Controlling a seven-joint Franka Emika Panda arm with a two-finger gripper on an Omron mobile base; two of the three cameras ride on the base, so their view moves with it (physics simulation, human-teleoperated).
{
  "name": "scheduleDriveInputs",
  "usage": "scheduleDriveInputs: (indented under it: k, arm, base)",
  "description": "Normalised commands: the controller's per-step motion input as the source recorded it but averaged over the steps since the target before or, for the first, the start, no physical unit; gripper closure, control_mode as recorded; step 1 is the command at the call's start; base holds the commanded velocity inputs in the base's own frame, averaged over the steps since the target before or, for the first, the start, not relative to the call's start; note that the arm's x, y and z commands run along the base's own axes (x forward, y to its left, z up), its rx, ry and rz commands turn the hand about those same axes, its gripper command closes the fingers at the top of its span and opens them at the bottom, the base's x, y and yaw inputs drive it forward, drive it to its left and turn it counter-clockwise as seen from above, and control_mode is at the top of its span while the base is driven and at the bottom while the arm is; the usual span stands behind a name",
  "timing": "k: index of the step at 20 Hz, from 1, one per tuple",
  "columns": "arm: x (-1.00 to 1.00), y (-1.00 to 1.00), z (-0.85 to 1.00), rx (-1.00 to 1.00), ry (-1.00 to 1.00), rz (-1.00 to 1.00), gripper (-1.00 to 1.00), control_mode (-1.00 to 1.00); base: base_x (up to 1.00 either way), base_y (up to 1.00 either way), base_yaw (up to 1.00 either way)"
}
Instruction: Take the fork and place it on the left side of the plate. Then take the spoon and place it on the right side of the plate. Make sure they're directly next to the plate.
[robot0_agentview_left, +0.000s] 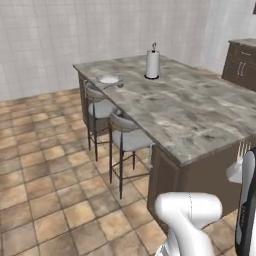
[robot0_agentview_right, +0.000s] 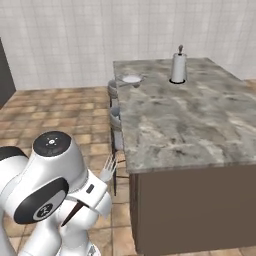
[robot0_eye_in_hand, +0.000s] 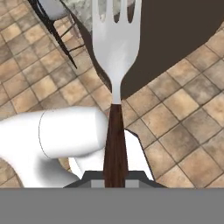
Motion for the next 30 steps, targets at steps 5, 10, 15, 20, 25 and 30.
scheduleDriveInputs:
  k: [5,10,15,20,25,30]
  arm:
    - [0.00,0.00,0.00,0.00,0.00,0.00,1.00,1.00]
    - [0.00,0.00,0.00,0.00,0.00,0.00,1.00,1.00]
    - [0.00,0.00,0.00,0.00,0.00,0.00,1.00,1.00]
    - [0.00,0.00,0.00,0.00,0.00,0.00,1.00,1.00]
    - [0.00,0.00,0.00,0.00,0.00,0.00,1.00,1.00]
    - [0.00,0.00,0.00,0.00,0.00,0.00,1.00,1.00]
  base:
    - [0.94,1.00,-0.10]
    - [0.89,1.00,-0.13]
    - [0.92,1.00,-0.18]
    - [0.98,0.92,-0.27]
    - [0.96,0.68,-0.41]
    - [0.77,0.55,-0.49]
